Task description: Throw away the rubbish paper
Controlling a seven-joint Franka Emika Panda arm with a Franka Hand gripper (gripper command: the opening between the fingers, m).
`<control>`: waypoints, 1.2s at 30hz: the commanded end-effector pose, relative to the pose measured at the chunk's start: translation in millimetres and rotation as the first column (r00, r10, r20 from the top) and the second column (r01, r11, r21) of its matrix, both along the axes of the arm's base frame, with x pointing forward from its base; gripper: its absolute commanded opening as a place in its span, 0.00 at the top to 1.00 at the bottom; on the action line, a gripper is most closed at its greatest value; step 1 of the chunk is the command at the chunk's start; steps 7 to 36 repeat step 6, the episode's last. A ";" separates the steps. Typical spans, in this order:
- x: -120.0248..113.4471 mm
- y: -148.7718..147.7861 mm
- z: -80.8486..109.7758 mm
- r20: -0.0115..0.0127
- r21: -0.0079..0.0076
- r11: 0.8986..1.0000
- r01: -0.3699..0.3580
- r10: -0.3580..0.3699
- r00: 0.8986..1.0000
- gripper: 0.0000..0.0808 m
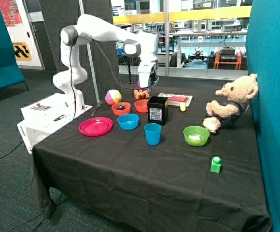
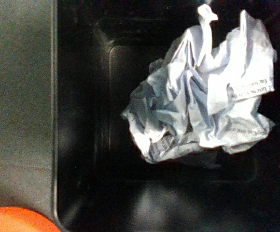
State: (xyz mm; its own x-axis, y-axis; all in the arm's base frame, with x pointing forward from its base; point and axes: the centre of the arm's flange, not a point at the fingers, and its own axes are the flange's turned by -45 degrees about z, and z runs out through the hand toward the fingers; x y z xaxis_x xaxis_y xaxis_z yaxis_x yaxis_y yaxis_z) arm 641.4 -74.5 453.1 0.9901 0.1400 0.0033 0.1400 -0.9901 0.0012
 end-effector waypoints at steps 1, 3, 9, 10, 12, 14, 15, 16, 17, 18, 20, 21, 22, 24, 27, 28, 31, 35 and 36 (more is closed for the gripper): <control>4.2 0.6 -2.6 -0.003 0.001 1.000 -0.006 0.006 1.000 1.00; 3.7 2.0 -2.9 -0.003 0.001 1.000 -0.008 0.008 1.000 1.00; 1.8 2.6 -3.1 -0.003 0.001 1.000 -0.008 0.008 1.000 1.00; 1.8 2.6 -3.1 -0.003 0.001 1.000 -0.008 0.008 1.000 1.00; 1.8 2.6 -3.1 -0.003 0.001 1.000 -0.008 0.008 1.000 1.00; 1.8 2.6 -3.1 -0.003 0.001 1.000 -0.008 0.008 1.000 1.00; 1.8 2.6 -3.1 -0.003 0.001 1.000 -0.008 0.008 1.000 1.00; 1.8 2.6 -3.1 -0.003 0.001 1.000 -0.008 0.008 1.000 1.00; 1.8 2.6 -3.1 -0.003 0.001 1.000 -0.008 0.008 1.000 1.00; 1.8 2.6 -3.1 -0.003 0.001 1.000 -0.008 0.008 1.000 1.00; 1.8 2.6 -3.1 -0.003 0.001 1.000 -0.008 0.008 1.000 1.00; 1.8 2.6 -3.1 -0.003 0.001 1.000 -0.008 0.008 1.000 1.00; 1.8 2.6 -3.1 -0.003 0.001 1.000 -0.008 0.008 1.000 1.00; 1.8 2.6 -3.1 -0.003 0.001 1.000 -0.008 0.008 1.000 1.00; 1.8 2.6 -3.1 -0.003 0.001 1.000 -0.008 0.008 1.000 1.00; 1.8 2.6 -3.1 -0.003 0.001 1.000 -0.008 0.008 1.000 1.00; 1.8 2.6 -3.1 -0.003 0.001 1.000 -0.008 0.008 1.000 1.00; 1.8 2.6 -3.1 -0.003 0.001 1.000 -0.008 0.008 1.000 1.00; 1.8 2.6 -3.1 -0.003 0.001 1.000 -0.008 0.008 1.000 1.00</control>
